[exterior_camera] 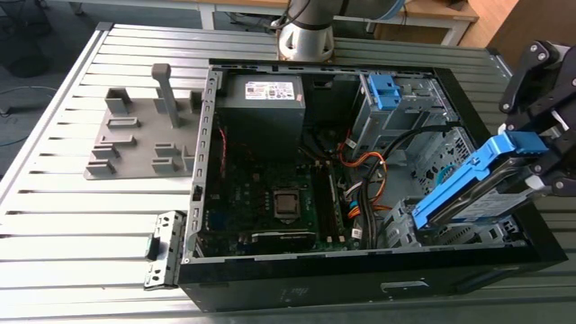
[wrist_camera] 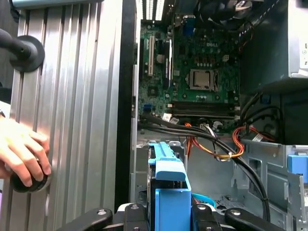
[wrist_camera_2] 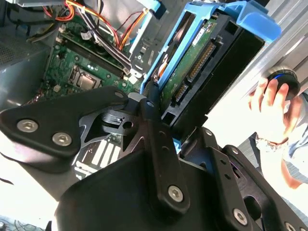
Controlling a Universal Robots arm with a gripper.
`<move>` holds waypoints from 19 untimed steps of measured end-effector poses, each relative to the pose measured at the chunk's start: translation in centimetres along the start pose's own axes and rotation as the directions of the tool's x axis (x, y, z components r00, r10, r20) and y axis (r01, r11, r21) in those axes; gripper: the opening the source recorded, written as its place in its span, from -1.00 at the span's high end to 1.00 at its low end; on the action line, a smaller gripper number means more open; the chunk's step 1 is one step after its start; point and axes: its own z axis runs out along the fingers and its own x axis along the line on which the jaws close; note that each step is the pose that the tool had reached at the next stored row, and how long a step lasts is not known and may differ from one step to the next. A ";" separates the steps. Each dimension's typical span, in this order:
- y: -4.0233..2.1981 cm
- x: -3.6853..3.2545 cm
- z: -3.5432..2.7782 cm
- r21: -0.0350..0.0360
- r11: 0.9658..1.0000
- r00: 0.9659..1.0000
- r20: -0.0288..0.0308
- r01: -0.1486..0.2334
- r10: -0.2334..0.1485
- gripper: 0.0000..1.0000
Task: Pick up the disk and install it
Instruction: 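Pick up the disk, then insert the disk into the insertion slot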
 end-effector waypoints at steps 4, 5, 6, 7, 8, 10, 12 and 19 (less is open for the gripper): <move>-0.45 0.02 0.21 0.000 1.000 1.000 0.008 -0.002 0.002 0.27; -0.46 0.01 0.22 0.000 1.000 1.000 0.008 -0.002 0.002 0.27; -0.46 -0.01 0.23 0.000 1.000 1.000 0.009 -0.002 0.002 0.27; -0.47 -0.02 0.24 0.000 1.000 1.000 0.009 -0.002 0.002 0.27; -0.48 -0.02 0.24 0.000 1.000 1.000 0.009 -0.002 0.002 0.27; -0.48 -0.02 0.24 0.000 1.000 1.000 0.009 -0.002 0.002 0.27; -0.48 -0.02 0.25 0.000 1.000 1.000 0.009 -0.002 0.002 0.27; -0.61 -0.19 0.62 0.000 1.000 1.000 0.009 -0.002 0.002 0.27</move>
